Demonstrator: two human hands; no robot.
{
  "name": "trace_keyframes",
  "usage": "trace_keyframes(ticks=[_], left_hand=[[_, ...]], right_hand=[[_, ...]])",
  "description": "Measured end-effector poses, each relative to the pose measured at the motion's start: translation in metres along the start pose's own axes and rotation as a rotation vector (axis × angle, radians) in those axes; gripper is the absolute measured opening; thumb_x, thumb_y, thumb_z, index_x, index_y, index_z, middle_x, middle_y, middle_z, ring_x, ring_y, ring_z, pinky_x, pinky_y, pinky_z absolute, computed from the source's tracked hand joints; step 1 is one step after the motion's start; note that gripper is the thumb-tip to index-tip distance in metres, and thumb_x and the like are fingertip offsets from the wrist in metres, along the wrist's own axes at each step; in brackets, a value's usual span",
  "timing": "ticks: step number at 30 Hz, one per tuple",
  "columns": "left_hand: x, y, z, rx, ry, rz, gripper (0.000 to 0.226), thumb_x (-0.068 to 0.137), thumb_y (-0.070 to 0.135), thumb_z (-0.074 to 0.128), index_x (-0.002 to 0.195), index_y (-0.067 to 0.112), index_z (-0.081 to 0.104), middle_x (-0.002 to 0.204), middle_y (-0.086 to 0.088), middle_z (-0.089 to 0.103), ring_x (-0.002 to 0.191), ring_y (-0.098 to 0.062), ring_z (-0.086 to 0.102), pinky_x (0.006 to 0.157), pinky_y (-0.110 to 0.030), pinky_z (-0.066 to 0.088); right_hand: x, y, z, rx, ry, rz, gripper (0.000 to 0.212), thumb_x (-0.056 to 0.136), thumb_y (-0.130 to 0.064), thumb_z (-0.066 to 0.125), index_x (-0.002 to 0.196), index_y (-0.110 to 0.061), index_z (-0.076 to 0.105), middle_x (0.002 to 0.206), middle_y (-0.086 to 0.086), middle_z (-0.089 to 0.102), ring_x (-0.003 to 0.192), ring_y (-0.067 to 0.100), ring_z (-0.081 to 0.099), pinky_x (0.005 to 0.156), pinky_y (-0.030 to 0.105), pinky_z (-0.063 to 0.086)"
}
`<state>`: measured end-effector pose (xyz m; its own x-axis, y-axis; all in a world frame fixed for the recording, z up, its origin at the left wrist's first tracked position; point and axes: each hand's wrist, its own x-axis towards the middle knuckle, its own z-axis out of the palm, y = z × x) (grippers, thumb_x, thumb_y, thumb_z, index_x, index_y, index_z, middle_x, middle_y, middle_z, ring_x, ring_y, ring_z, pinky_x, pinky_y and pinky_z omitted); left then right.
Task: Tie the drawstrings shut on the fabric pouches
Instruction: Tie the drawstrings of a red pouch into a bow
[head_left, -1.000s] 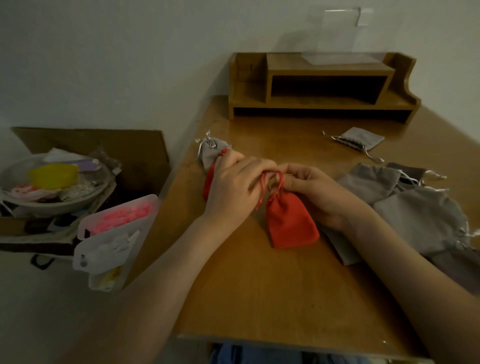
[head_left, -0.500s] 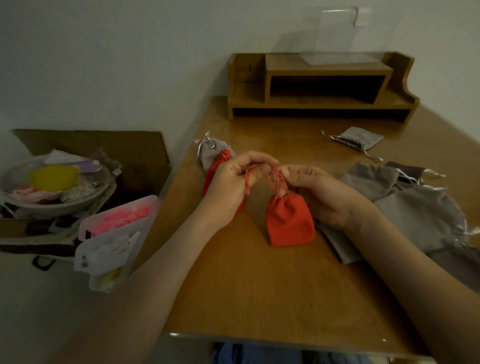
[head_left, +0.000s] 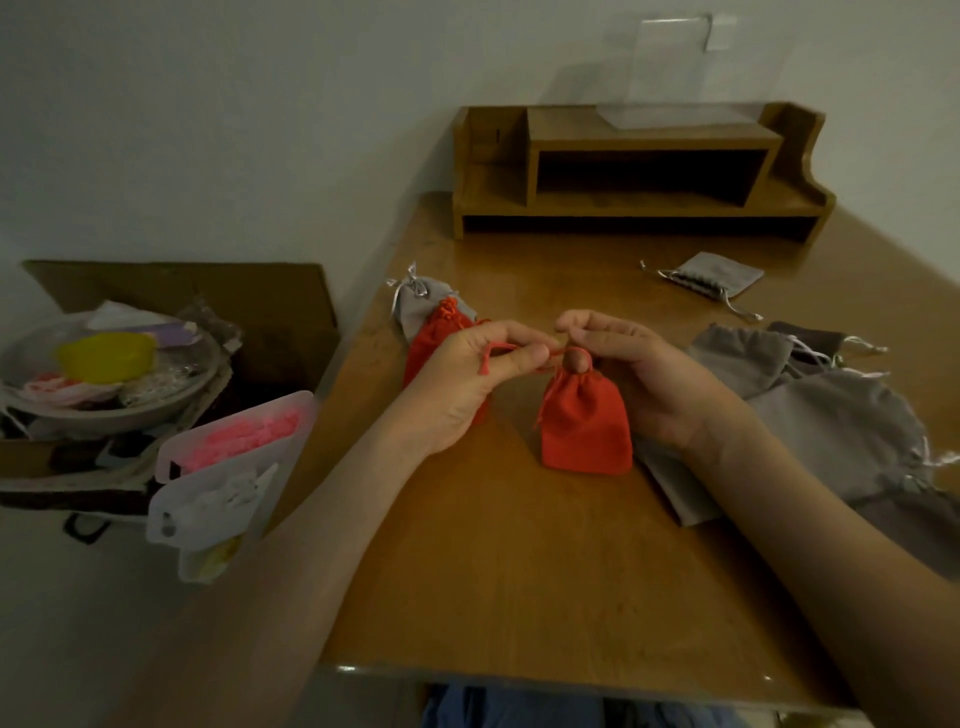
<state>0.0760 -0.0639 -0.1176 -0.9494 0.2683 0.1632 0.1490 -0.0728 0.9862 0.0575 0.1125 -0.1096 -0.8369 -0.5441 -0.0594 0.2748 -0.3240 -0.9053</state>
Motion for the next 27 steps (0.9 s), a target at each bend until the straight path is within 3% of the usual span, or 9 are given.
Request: trace_keyframes(ticks=[4, 8, 10, 13, 16, 21, 23, 27], left_hand=[[0.002, -0.009, 0.001, 0.296, 0.162, 0.047, 0.012, 0.085, 0.010, 0.068, 0.087, 0.022, 0.069, 0.087, 0.003, 0.071, 0.086, -0.011, 0.067, 0.080, -0.021, 0.052], [0.001, -0.012, 0.002, 0.662, 0.289, 0.158, 0.005, 0.085, 0.018, 0.071, 0.084, 0.021, 0.067, 0.070, 0.013, 0.057, 0.062, 0.006, 0.053, 0.059, -0.007, 0.039], [-0.002, -0.010, 0.004, 0.802, 0.332, 0.274, 0.003, 0.084, 0.016, 0.070, 0.084, 0.013, 0.068, 0.069, 0.019, 0.047, 0.065, 0.002, 0.049, 0.061, -0.007, 0.037], [-0.004, -0.009, 0.005, 0.905, 0.381, 0.426, 0.006, 0.084, 0.016, 0.069, 0.085, 0.010, 0.068, 0.070, 0.026, 0.040, 0.072, -0.006, 0.041, 0.068, -0.019, 0.037], [-0.002, -0.012, 0.004, 0.956, 0.357, 0.546, 0.011, 0.085, 0.023, 0.065, 0.085, 0.012, 0.066, 0.073, 0.023, 0.045, 0.077, 0.000, 0.036, 0.070, -0.025, 0.033], [0.000, -0.016, 0.002, 0.974, 0.359, 0.581, 0.014, 0.086, 0.024, 0.061, 0.087, 0.011, 0.067, 0.079, 0.017, 0.050, 0.077, 0.002, 0.035, 0.068, -0.020, 0.031], [0.000, -0.015, 0.003, 0.876, 0.345, 0.519, 0.010, 0.088, 0.021, 0.063, 0.088, 0.011, 0.067, 0.078, 0.015, 0.056, 0.074, 0.000, 0.043, 0.067, -0.016, 0.037], [-0.001, -0.011, 0.005, 0.624, 0.308, 0.363, 0.006, 0.091, 0.014, 0.062, 0.089, 0.014, 0.067, 0.077, 0.013, 0.064, 0.073, 0.003, 0.059, 0.065, -0.013, 0.045]], right_hand=[[0.000, 0.002, 0.002, -0.077, 0.043, -0.042, 0.009, 0.091, -0.008, 0.047, 0.095, -0.012, 0.054, 0.063, 0.002, 0.052, 0.057, 0.011, 0.051, 0.053, 0.018, 0.045], [0.003, 0.009, 0.002, -0.113, 0.062, -0.029, 0.013, 0.095, -0.003, 0.043, 0.096, -0.010, 0.054, 0.062, 0.001, 0.056, 0.055, 0.009, 0.054, 0.053, 0.018, 0.047], [0.004, 0.011, 0.002, -0.114, 0.022, 0.003, 0.015, 0.094, -0.003, 0.044, 0.101, -0.010, 0.056, 0.068, 0.002, 0.060, 0.060, 0.009, 0.057, 0.056, 0.019, 0.049], [0.003, 0.011, 0.002, -0.169, -0.015, 0.057, 0.019, 0.094, -0.004, 0.045, 0.110, -0.007, 0.056, 0.079, 0.005, 0.062, 0.070, 0.012, 0.059, 0.064, 0.022, 0.051], [0.002, 0.010, 0.004, -0.214, -0.045, 0.044, 0.018, 0.091, -0.006, 0.048, 0.106, -0.007, 0.058, 0.070, 0.003, 0.060, 0.065, 0.011, 0.058, 0.064, 0.023, 0.049], [0.003, 0.012, 0.003, -0.335, -0.020, 0.035, 0.021, 0.086, -0.010, 0.056, 0.107, -0.005, 0.058, 0.088, 0.010, 0.065, 0.075, 0.017, 0.061, 0.069, 0.026, 0.050], [0.003, 0.014, 0.003, -0.367, 0.043, -0.032, 0.009, 0.089, -0.005, 0.054, 0.096, -0.007, 0.058, 0.082, 0.012, 0.059, 0.070, 0.017, 0.056, 0.065, 0.026, 0.046], [0.002, 0.011, 0.007, -0.363, 0.106, -0.142, 0.015, 0.094, -0.003, 0.047, 0.084, -0.011, 0.054, 0.077, 0.006, 0.055, 0.068, 0.013, 0.054, 0.062, 0.021, 0.044]])
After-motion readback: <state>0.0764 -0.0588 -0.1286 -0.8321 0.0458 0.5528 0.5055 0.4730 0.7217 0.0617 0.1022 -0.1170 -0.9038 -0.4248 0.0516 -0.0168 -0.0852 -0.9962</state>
